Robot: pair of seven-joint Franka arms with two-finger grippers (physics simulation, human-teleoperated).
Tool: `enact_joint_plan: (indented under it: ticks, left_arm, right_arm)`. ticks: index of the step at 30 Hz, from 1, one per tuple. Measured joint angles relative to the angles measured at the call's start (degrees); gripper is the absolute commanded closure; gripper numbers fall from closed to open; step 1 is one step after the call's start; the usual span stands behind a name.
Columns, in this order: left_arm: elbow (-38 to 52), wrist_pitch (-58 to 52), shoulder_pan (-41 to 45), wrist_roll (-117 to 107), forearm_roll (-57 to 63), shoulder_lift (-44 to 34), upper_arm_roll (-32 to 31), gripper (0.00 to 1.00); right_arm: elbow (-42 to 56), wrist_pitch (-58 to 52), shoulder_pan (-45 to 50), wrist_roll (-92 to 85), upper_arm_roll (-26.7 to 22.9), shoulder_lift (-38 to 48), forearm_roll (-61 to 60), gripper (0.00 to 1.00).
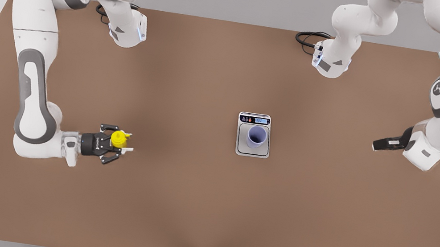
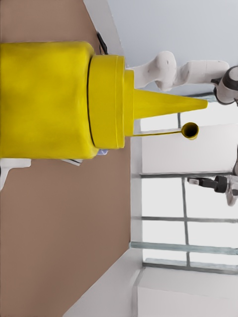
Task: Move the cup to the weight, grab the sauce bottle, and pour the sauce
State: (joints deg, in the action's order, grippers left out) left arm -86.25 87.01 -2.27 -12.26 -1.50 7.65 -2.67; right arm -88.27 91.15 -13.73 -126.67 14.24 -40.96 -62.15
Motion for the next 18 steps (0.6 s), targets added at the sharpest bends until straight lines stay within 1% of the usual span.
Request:
enact_joint_plan:
  ticks: [2, 5, 9, 14, 18]
  left_arm:
    - [0.7, -0.2, -2.9, 0.0, 0.1, -1.0, 0.1, 0.00]
    - [0.7, -0.2, -0.9, 0.0, 0.3, -1.4, 0.0, 0.00]
    - [0.7, -0.3, -1.9, -0.1, 0.3, -1.4, 0.0, 0.00]
    - [0.7, -0.3, -1.2, -0.5, 0.4, -1.1, 0.0, 0.00]
    - [0.6, -2.1, -1.1, -0.6, 0.4, -1.0, 0.0, 0.00]
  right_arm:
    - [0.2, -1.7, -1.1, -4.7, -0.1, -2.9, -2.2, 0.57]
    - [0.9, -2.3, -1.2, -10.7, -0.1, -8.2, -4.0, 0.57]
    - [2.6, -2.4, -1.4, -14.7, -0.2, -13.9, -4.2, 0.56]
    - [3.7, -2.5, -1.4, -15.6, -0.3, -16.7, -4.3, 0.56]
    - [3.8, -2.5, -1.3, -15.9, -0.3, -17.5, -4.1, 0.55]
